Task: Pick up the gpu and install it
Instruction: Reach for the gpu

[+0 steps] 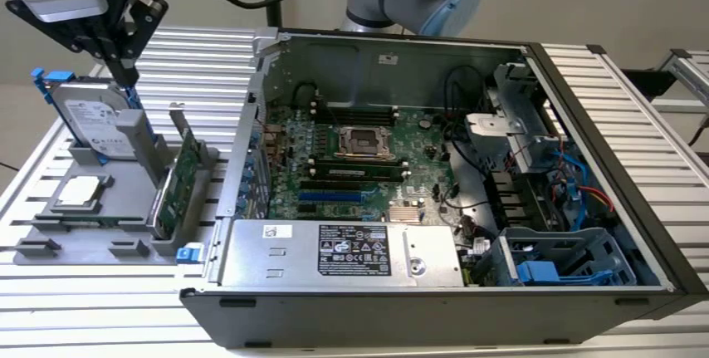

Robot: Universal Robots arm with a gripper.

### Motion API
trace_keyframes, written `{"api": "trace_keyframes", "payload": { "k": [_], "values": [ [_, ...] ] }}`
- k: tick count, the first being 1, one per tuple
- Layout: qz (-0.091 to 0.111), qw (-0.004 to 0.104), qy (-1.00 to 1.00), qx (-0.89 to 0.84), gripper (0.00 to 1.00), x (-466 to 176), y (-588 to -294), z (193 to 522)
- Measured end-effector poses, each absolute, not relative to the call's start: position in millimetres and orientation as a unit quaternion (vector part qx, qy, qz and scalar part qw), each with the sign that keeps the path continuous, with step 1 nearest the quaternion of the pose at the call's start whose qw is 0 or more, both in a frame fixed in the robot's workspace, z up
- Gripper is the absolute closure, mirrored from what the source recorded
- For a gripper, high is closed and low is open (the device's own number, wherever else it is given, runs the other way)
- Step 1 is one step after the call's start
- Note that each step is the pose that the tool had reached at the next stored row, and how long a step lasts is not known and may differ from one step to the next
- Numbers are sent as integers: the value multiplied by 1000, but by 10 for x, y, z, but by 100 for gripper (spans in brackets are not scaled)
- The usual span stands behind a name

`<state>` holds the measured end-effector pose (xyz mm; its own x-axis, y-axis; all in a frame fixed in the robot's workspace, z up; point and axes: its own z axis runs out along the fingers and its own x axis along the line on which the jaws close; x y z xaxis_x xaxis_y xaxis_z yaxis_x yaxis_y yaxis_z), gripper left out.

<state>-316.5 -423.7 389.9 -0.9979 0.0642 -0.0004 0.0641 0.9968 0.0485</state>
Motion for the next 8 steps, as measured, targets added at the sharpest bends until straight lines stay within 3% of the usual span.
{"api": "trace_keyframes", "payload": {
  "k": [8],
  "values": [
    [24,-2,999,29,100,-3137,-4305,3895]
  ]
}}
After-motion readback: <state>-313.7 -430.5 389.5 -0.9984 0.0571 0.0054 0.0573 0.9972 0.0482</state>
